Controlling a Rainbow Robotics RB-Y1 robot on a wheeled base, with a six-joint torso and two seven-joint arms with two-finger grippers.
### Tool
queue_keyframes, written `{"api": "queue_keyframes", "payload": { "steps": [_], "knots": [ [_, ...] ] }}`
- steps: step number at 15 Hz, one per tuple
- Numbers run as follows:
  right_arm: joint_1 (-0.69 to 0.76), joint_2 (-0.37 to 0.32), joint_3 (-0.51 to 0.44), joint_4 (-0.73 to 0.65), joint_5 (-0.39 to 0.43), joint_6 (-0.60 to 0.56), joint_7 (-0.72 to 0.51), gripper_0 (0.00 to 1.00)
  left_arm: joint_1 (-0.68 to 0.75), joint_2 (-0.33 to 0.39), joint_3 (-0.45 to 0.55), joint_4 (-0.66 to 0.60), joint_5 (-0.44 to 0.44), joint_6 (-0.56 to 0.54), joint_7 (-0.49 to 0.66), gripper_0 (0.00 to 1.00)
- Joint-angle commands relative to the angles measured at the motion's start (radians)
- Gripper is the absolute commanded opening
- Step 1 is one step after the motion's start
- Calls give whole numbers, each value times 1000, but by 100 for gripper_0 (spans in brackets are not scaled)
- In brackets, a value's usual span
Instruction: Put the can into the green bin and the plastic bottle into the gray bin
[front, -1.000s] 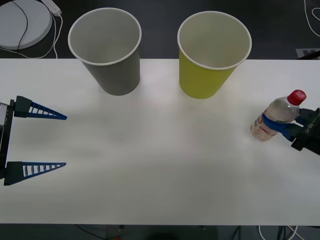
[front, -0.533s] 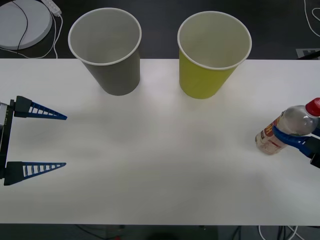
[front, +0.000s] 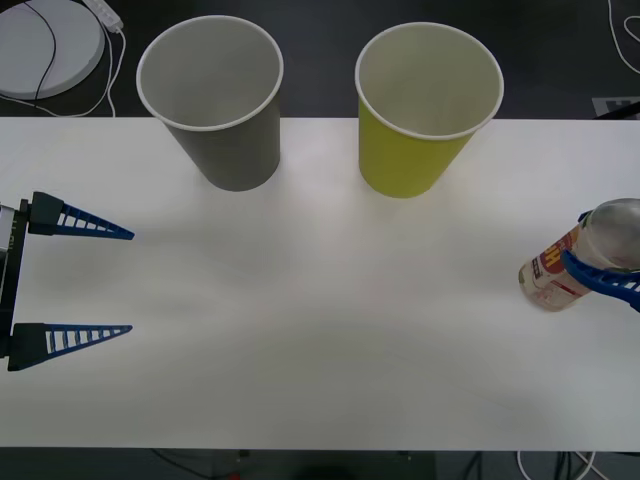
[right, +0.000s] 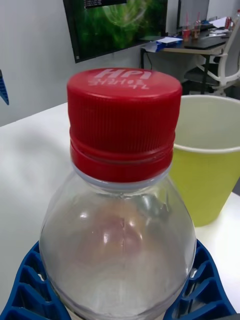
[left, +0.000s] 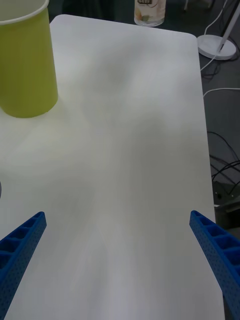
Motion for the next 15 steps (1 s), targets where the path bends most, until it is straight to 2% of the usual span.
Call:
{"api": "queue_keyframes", "payload": {
  "steps": [1,3,5,10,15],
  "knots": [
    [1,-20,-40,-50,0,0,-22,0,0,0,0,0,0,0,0,100],
    [7,-44,-60,-103,3,6,-100,0,0,0,0,0,0,0,0,100],
    [22,-60,-94,-174,45,30,-186,0,0,0,0,0,0,0,0,100],
    [36,-84,-150,-346,189,87,-482,0,0,0,0,0,0,0,0,100],
    [-13,-135,-189,-479,338,92,-806,0,0,0,0,0,0,0,0,100]
  ]
}}
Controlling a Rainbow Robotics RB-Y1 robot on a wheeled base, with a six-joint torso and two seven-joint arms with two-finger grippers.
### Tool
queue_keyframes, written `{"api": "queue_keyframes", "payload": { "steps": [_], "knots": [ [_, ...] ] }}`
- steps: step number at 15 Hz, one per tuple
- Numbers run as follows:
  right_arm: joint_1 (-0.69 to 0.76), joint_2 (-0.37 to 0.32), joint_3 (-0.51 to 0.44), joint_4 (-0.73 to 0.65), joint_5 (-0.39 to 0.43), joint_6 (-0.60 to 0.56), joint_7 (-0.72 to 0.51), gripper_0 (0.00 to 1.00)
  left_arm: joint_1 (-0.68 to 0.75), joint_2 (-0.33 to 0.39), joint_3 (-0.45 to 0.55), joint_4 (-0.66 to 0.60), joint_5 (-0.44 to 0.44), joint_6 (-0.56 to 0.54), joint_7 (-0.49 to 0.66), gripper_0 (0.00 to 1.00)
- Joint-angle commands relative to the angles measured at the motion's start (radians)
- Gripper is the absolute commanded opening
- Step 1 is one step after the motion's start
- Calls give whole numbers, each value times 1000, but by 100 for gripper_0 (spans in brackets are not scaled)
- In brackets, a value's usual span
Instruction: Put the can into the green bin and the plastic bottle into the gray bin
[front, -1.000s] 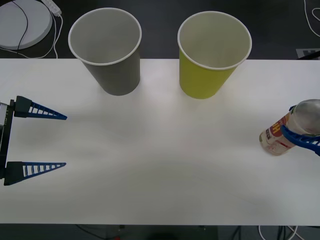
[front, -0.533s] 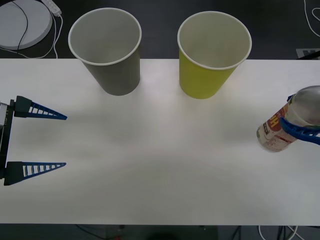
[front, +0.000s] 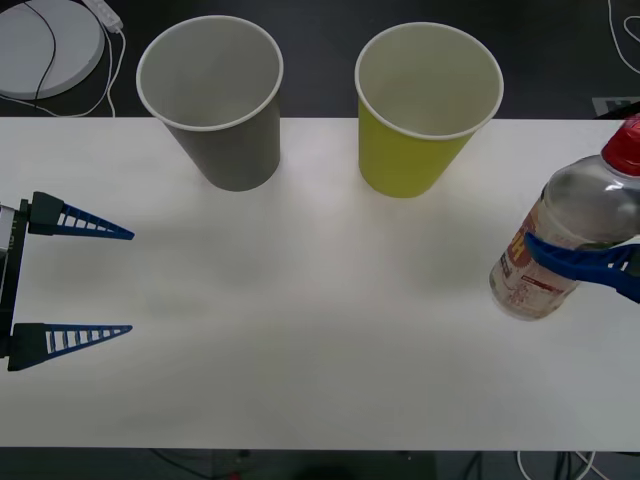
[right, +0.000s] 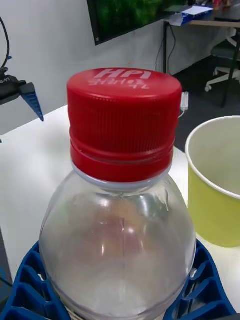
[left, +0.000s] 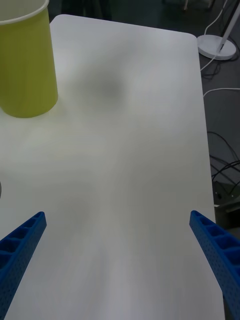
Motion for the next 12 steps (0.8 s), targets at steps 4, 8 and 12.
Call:
{"api": "queue_keyframes", "payload": {
  "steps": [4,8,12],
  "knots": [
    [-139,-109,23,-80,147,-1,-353,0,0,0,0,0,0,0,0,100],
    [-327,-180,121,-72,236,-35,-560,0,0,0,0,0,0,0,0,100],
    [-577,-184,267,23,251,-130,-606,0,0,0,0,0,0,0,0,100]
  ]
}}
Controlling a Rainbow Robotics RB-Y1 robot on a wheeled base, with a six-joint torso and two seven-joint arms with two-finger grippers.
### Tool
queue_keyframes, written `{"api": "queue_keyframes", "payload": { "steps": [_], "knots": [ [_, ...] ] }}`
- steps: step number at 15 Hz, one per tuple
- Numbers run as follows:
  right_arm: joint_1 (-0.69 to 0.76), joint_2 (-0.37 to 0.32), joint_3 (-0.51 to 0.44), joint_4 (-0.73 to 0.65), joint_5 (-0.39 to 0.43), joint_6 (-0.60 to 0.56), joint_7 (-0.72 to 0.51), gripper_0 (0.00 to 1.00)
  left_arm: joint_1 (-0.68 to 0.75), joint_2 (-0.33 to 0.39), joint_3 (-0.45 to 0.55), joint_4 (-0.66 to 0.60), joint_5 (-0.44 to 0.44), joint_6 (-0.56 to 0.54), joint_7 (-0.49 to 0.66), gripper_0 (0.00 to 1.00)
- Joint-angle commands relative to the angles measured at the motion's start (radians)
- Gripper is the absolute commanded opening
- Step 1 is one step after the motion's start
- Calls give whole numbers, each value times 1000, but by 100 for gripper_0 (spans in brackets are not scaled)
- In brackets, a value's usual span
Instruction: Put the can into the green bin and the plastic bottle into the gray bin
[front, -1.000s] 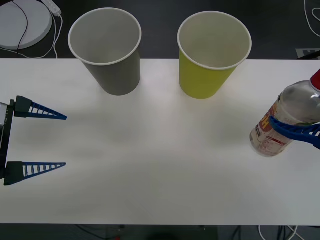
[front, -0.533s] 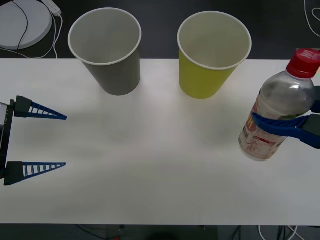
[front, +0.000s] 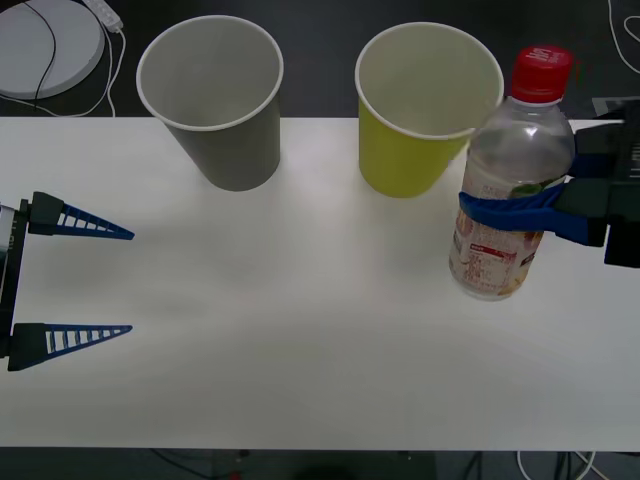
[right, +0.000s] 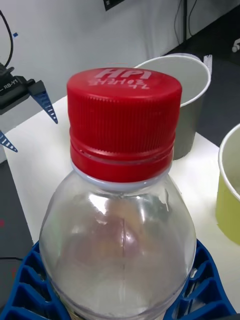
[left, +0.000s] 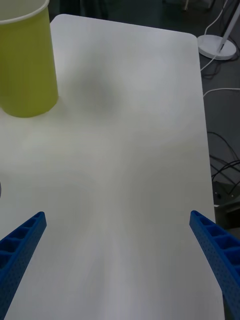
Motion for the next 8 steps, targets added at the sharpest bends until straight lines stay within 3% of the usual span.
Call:
{"api": "queue_keyframes", "payload": {
  "steps": [1,8],
  "knots": [
    [-148,-18,111,74,1,-23,-1,0,0,0,0,0,0,0,0,100],
    [-529,-25,393,274,1,-95,-3,0,0,0,0,0,0,0,0,100]
  ]
}}
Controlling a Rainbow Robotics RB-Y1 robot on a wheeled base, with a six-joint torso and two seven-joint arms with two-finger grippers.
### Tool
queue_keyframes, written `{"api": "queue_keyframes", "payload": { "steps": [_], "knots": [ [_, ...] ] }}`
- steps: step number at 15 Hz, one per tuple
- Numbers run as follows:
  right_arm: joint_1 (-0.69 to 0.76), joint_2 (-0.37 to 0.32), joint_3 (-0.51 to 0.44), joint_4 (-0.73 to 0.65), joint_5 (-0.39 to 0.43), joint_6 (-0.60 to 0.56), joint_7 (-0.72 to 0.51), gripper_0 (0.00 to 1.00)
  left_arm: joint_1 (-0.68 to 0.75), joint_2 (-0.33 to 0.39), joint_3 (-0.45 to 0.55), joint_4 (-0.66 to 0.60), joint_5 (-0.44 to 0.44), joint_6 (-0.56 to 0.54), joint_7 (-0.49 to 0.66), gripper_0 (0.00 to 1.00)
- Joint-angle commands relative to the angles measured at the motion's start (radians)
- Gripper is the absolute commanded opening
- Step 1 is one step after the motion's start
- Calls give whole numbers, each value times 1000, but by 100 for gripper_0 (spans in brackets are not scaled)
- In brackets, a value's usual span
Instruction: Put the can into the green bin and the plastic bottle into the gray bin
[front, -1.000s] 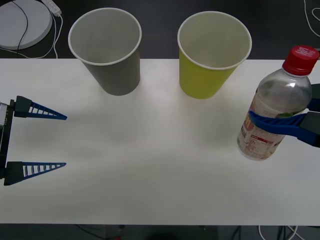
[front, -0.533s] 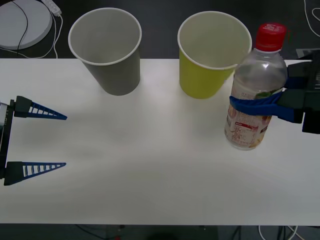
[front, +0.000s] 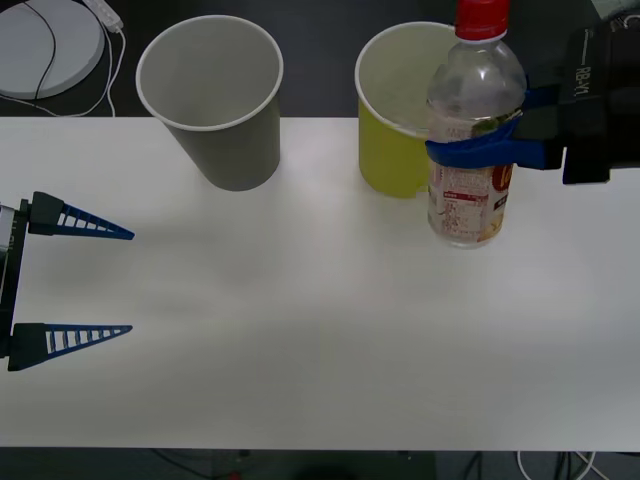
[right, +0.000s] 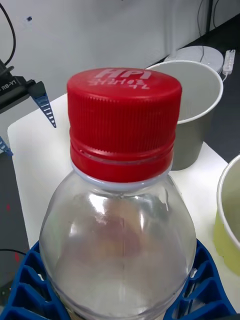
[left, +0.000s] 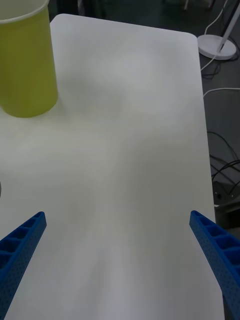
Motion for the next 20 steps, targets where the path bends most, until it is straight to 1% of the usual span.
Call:
{"api": "queue_keyframes", "payload": {
  "steps": [1,2,4,8,12,13,14,16,20],
  "knots": [
    [-131,1,120,75,0,-1,0,0,0,0,0,0,0,0,0,100],
    [-184,2,166,103,-2,-1,0,0,0,0,0,0,0,0,0,100],
    [-283,5,250,139,3,-1,-72,0,0,0,0,0,0,0,0,100],
    [-470,44,399,238,8,-3,-78,0,0,0,0,0,0,0,0,100],
    [-697,80,563,356,29,-26,-78,0,0,0,0,0,0,0,0,100],
    [-761,105,603,405,32,-58,-77,0,0,0,0,0,0,0,0,100],
    [-800,125,623,443,35,-78,-77,0,0,0,0,0,0,0,0,100],
    [-905,191,672,563,46,-129,-77,0,0,0,0,0,0,0,0,100],
    [-1053,297,793,756,67,-135,-78,0,0,0,0,0,0,0,0,100]
  ]
}}
